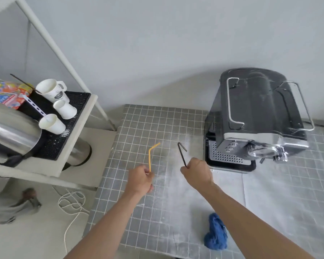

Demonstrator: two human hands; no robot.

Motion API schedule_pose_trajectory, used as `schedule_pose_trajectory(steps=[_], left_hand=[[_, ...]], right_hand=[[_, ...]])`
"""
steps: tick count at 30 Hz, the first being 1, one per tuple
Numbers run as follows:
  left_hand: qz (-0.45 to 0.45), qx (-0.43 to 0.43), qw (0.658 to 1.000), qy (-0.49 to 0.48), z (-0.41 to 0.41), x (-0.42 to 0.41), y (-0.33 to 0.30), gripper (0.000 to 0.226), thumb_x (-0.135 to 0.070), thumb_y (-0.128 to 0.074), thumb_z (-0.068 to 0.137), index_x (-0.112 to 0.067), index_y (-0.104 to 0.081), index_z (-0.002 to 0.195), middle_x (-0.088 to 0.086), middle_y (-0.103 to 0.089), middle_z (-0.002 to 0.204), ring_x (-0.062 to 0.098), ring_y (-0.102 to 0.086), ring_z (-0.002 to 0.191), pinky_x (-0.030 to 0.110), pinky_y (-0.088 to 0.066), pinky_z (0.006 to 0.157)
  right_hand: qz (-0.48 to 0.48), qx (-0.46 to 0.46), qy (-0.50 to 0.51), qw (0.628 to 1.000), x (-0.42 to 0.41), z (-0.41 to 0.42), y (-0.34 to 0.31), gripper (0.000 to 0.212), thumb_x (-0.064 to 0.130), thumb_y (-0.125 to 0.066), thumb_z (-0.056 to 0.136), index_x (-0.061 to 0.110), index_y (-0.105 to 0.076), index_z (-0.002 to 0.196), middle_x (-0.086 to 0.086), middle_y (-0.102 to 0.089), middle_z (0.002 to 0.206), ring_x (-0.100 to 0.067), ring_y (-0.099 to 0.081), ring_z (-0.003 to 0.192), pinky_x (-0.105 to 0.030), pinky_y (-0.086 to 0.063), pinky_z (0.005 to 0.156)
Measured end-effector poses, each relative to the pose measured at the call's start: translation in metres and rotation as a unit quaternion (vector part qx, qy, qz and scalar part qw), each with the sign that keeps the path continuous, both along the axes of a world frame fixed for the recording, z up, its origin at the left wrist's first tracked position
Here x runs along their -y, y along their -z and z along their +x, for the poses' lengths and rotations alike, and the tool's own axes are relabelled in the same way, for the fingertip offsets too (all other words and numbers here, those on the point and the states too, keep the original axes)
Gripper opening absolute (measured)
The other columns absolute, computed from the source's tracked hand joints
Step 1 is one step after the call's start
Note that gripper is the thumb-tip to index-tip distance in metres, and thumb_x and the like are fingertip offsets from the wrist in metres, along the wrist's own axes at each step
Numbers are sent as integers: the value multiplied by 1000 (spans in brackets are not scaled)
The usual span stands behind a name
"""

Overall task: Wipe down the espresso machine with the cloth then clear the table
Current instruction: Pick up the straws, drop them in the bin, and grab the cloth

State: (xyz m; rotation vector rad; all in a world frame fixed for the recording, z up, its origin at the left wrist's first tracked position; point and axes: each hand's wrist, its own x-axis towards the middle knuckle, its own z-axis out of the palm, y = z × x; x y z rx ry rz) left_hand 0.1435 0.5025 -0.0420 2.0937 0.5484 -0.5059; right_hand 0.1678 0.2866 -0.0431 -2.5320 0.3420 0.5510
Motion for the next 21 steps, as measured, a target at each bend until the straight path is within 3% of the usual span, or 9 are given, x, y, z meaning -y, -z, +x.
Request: schedule_pose_trajectory(steps=[4, 7, 10, 15, 21], left_hand=[[17, 16, 998, 53, -31, 19, -24, 6, -3, -60, 96, 1, -65, 98, 19, -65, 68, 12, -56, 33, 23, -43, 37], [30, 51, 994, 89, -53, 35, -38, 6, -6, -61, 93, -7, -67, 94, 16, -71, 72, 13, -57, 35, 22, -41, 36], [34, 81, 987, 133, -82, 58, -48, 4, -11, -66, 92, -13, -69, 90, 6, -71, 65, 12, -55, 34, 22, -42, 38], [-19, 83, 976, 202, -137, 125, -62, 4, -17, -67, 95, -17, -67, 91, 6, -72, 63, 19, -60, 43, 28, -51, 48], [-69, 63, 955, 283, -198, 241, -56, 5, -14, -66, 95, -10, -68, 93, 7, -70, 59, 18, -58, 43, 30, -50, 45]], right_hand=[[70, 48, 58, 995, 21, -49, -23, 17, 24, -63, 82, 9, -57, 79, -5, -63, 72, -27, -61, 66, -38, -51, 55], [104, 81, 104, 986, 44, -90, -37, 9, 24, -63, 81, 15, -60, 82, 1, -66, 78, -20, -62, 71, -39, -57, 64], [101, 105, 137, 980, 77, -135, -45, 9, 24, -63, 79, 18, -63, 86, 4, -67, 80, -16, -63, 72, -39, -58, 67], [83, 115, 224, 964, 149, -220, -51, 4, 23, -63, 82, 22, -63, 86, 6, -66, 79, -16, -64, 70, -40, -59, 65], [35, 110, 308, 944, 242, -326, -45, 6, 27, -65, 82, 26, -64, 88, 10, -67, 77, -13, -63, 71, -38, -57, 70]])
